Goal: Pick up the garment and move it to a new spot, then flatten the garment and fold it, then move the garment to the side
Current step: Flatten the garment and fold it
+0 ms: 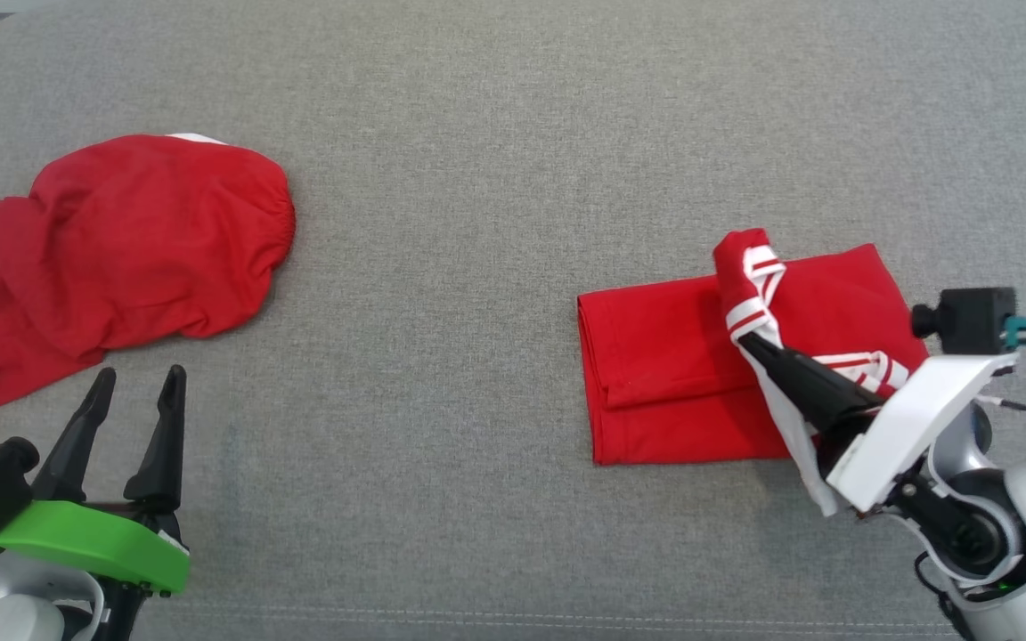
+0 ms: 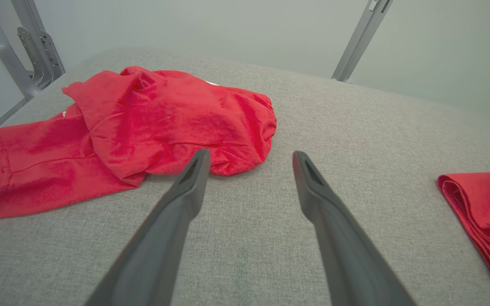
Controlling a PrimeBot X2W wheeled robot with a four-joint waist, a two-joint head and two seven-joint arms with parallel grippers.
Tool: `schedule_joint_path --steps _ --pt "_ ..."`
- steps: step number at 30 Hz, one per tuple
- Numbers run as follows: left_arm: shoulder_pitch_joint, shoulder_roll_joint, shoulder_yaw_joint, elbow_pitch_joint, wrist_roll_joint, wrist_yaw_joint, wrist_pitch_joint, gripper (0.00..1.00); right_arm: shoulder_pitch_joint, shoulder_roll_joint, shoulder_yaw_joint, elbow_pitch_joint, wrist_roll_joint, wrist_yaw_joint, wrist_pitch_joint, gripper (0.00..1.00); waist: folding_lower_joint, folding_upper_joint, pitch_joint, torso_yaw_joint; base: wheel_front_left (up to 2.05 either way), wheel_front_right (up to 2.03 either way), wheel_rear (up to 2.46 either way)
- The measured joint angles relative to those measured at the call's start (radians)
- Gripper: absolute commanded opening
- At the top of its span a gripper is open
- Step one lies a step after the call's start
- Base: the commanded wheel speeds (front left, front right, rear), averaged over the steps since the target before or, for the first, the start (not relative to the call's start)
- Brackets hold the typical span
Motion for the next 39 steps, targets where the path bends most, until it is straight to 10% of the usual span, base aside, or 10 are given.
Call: schedule_joint_path --steps 19,21,23,39 --pt "-0.001 -0.022 -0.022 0.029 0.007 0.008 0.002 1.00 -0.102 0.181 0.166 0.239 -0.237 -0.042 -0.155 0.01 0.0000 0.0000 0.005 0.016 0.00 0.00 0.00" --pt "-0.001 -0.022 -0.023 0.030 0.007 0.008 0.006 1.00 -0.116 0.192 0.191 0.255 -0.257 -0.040 -0.158 0.39 0.0000 0.0000 0.004 0.017 0.00 0.00 0.00" --pt "-0.001 -0.022 -0.021 0.032 0.007 0.008 0.010 1.00 -0.135 0.205 0.218 0.263 -0.269 -0.031 -0.165 1.00 0.0000 0.0000 0.005 0.014 0.00 0.00 0.00" --pt "0.000 -0.022 -0.016 0.034 0.010 0.008 0.010 1.00 -0.193 0.213 0.100 0.210 -0.290 -0.035 -0.326 1.00 0.0000 0.0000 0.007 -0.016 0.00 0.00 0.00"
